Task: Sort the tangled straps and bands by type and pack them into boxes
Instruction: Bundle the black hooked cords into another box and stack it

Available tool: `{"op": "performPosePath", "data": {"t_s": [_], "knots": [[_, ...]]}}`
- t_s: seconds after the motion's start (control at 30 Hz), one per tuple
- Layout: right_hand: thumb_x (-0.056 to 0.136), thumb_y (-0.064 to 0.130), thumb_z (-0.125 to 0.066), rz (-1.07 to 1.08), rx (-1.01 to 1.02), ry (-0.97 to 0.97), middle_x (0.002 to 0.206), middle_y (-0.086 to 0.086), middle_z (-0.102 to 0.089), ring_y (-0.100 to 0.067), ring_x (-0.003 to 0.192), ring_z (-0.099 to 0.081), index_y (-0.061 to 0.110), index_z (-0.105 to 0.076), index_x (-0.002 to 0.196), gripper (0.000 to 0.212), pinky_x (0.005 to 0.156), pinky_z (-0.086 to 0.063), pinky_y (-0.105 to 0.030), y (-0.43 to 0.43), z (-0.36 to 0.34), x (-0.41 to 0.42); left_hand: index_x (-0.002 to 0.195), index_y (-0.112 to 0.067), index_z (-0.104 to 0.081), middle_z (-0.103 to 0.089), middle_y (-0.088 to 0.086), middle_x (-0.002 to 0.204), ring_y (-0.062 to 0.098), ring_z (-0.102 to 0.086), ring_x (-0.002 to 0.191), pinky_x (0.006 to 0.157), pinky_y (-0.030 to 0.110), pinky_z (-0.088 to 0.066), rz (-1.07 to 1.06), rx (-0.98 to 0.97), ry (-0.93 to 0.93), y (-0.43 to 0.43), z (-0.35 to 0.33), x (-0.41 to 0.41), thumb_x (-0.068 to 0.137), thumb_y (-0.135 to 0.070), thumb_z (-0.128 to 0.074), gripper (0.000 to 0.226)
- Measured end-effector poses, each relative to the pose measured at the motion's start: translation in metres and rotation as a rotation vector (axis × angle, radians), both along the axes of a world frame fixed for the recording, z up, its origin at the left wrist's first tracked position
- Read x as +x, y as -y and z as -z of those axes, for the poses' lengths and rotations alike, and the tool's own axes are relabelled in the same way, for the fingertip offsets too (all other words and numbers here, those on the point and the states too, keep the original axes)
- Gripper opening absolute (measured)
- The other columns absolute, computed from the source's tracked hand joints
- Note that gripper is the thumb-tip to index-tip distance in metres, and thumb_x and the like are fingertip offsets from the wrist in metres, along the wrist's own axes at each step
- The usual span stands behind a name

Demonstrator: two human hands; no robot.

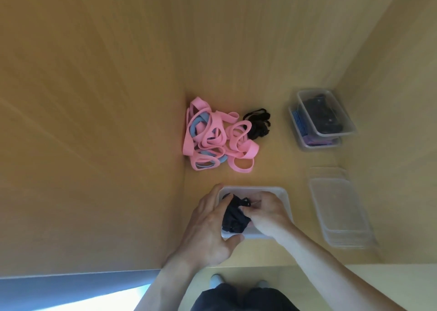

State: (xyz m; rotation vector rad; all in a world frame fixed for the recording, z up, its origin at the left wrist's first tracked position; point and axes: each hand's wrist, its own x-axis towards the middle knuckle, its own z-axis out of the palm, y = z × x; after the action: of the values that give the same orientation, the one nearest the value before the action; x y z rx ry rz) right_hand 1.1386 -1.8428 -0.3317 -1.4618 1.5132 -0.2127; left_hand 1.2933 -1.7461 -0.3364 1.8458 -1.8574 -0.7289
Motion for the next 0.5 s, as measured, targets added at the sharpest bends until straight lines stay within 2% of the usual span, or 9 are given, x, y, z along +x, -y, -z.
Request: {"op": "performPosePath", "data": {"t_s": [0.13,0.2,0.27,0.37,0.5], "knots": [[0.086,0.024,-0.078,-0.003,0.088,0.019,0.078,-0.002,-0.076,-0.015,0.075,-0.074,0.011,-0.073,0.081,0.014,0.075,-0.061,-0.032,0.010,0.001,-0.004,0.149,-0.055,-0.019,0.020,-0.031,0.157,-0.002,0.005,0.149,0.118,0.022,-0.015,0.011,-0.007,-0.066,-0.003,0.003,-0.001,0.080,-0.062,-0.059,0.080],[0.087,0.028,-0.075,-0.057,0.081,-0.036,0.075,0.002,-0.073,-0.013,0.073,-0.070,0.016,-0.070,0.073,0.019,0.068,-0.056,-0.026,0.014,-0.002,-0.004,0.143,-0.063,-0.017,0.019,-0.026,0.158,0.000,0.004,0.149,0.118,0.024,-0.016,0.016,0.009,-0.042,-0.003,0.001,-0.002,0.081,-0.064,-0.058,0.074],[0.089,0.034,-0.071,-0.116,0.032,-0.087,0.068,0.007,-0.065,-0.009,0.065,-0.062,0.021,-0.060,0.068,0.026,0.057,-0.045,-0.023,0.014,-0.006,-0.005,0.141,-0.064,-0.015,0.015,-0.023,0.160,0.003,0.002,0.149,0.118,0.024,-0.016,0.012,0.019,0.011,-0.001,-0.002,-0.003,0.079,-0.068,-0.054,0.073],[0.093,0.041,-0.061,-0.210,-0.075,-0.182,0.079,0.007,-0.060,-0.010,0.069,-0.056,0.022,-0.052,0.083,0.023,0.051,-0.036,-0.023,0.011,-0.014,-0.004,0.141,-0.062,-0.013,0.012,-0.022,0.159,0.004,0.002,0.149,0.118,0.026,-0.018,-0.005,0.027,0.080,0.001,-0.007,-0.005,0.077,-0.070,-0.051,0.075],[0.098,0.042,-0.052,-0.307,-0.144,-0.240,0.092,0.003,-0.060,-0.018,0.078,-0.058,0.017,-0.052,0.098,0.025,0.051,-0.036,-0.024,0.009,-0.025,-0.006,0.148,-0.054,-0.022,0.011,-0.021,0.160,0.005,0.009,0.151,0.122,0.033,-0.019,-0.012,0.056,0.117,0.002,-0.011,-0.008,0.079,-0.068,-0.053,0.077]]}}
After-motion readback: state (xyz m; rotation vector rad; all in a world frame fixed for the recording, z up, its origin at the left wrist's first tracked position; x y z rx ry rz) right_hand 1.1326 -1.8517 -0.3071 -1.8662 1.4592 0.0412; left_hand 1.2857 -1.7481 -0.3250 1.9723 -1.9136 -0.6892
